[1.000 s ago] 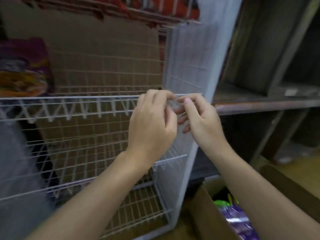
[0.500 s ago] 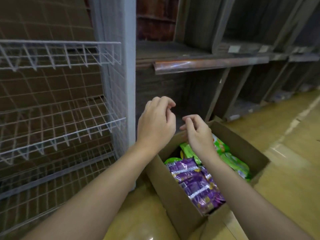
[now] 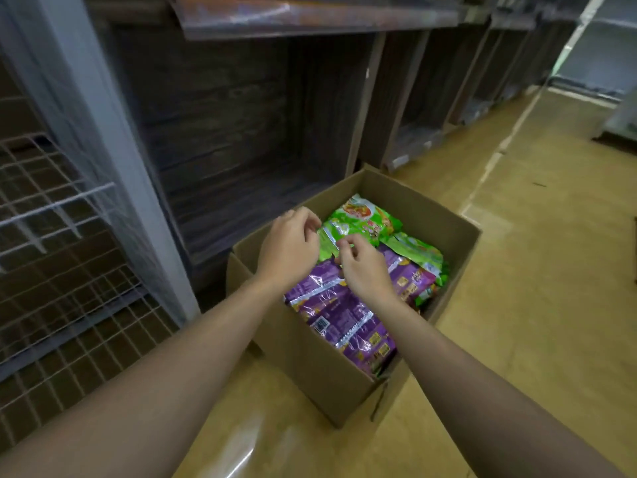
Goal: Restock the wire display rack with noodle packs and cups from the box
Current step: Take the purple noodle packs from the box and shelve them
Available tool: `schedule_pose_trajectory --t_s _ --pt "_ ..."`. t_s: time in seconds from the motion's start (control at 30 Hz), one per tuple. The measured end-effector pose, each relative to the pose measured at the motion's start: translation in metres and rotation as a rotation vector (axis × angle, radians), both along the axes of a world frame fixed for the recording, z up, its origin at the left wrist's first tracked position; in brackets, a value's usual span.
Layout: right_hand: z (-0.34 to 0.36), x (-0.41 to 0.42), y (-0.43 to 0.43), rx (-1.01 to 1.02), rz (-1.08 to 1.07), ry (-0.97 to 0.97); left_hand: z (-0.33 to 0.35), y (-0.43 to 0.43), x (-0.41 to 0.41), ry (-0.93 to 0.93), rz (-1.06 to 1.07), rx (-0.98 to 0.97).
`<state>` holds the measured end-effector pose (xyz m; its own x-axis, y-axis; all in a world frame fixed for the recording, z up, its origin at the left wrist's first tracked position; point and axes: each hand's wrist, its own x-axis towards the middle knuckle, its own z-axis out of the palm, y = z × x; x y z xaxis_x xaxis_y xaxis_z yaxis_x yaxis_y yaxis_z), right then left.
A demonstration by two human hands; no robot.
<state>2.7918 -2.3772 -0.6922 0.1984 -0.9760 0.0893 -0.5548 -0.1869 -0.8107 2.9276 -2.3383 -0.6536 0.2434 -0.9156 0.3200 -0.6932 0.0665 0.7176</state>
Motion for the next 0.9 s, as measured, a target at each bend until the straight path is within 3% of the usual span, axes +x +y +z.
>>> schedule_pose_trajectory --t_s 0.23,0.4,0.47,0.57,0.67,0.8,0.9 --pt "-0.054 -0.003 -0.018 0.097 0.056 0.262 -0.053 -0.025 0.004 0.133 -0.031 0.155" --pt "-0.083 0.018 -0.026 -0.022 0.317 0.731 -0.082 -0.030 0.017 0.137 -0.030 0.208" --pt "-0.083 0.024 -0.029 -0.106 0.409 0.823 -0.082 -0.034 0.019 0.144 -0.034 0.205" --pt "-0.080 0.026 -0.036 -0.059 0.558 0.982 -0.082 -0.040 0.022 0.171 -0.013 0.221" --pt "-0.082 0.029 -0.034 -0.091 0.562 1.125 -0.083 -0.042 0.025 0.218 0.014 0.224" --pt "-0.089 0.033 -0.036 -0.133 0.524 0.948 -0.082 -0.044 0.027 0.292 0.088 0.171" --pt "-0.082 0.016 -0.044 -0.190 0.328 0.485 -0.085 -0.044 0.030 0.330 0.110 0.148"
